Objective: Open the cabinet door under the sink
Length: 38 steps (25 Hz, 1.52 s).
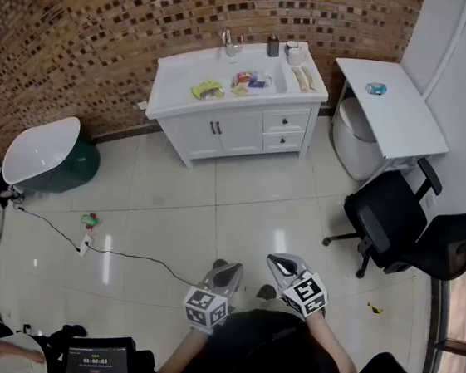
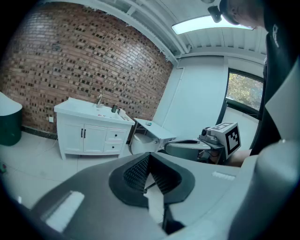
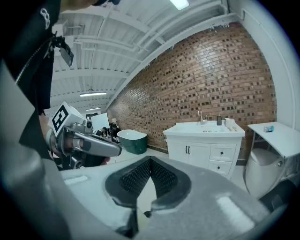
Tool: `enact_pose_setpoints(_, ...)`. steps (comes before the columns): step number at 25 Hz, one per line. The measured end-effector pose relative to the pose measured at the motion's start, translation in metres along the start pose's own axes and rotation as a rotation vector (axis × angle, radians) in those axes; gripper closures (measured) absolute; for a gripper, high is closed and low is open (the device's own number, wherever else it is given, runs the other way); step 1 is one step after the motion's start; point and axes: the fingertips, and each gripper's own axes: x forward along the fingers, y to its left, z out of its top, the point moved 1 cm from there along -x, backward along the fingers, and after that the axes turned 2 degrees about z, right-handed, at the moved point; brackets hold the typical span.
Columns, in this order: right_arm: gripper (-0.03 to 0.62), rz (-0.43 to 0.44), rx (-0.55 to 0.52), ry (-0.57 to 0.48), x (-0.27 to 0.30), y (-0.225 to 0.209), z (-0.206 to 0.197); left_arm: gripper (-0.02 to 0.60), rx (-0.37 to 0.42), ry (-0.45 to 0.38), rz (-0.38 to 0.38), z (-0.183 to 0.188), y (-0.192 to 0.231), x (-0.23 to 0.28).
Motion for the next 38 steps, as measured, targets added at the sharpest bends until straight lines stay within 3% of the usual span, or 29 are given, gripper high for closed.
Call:
enact_pose_setpoints(5,0.603,0.016,-0.013,0.013,0.010,-0.010,0.004,0.566,-0.014,0.006,0.013,0.003,0.015,0.015)
enact_pose_setpoints(12,0.603,-0.041,0.006,0.042,0.033,-0.044,0.003,0.566,-0.031,0.025,-0.032,0.009,0.044,0.049)
enact_pose_setpoints(18,0.603,-0.045,0.008,0.063,0.083,-0.078,0.027,0.566,-0.034,0.020,-0.032,0.053,0.099,0.087)
enact_pose_setpoints(22,0.603,-0.058,0.007,0.039,0.127,-0.103,0.064,0.566,-0.033,0.050,-0.044,0.081,0.139,0.107)
enact_pose_setpoints(30,0.603,-0.109,0.009,0.022,0.216,-0.148,0.137,0.566,0.000,0.040,-0.071,0.176,0.237,0.140)
enact_pose_setpoints(38,0.603,-0.120,0.015,0.025,0.278,-0.171,0.170,0.566,-0.014,0.097,-0.073,0.201,0.301,0.159)
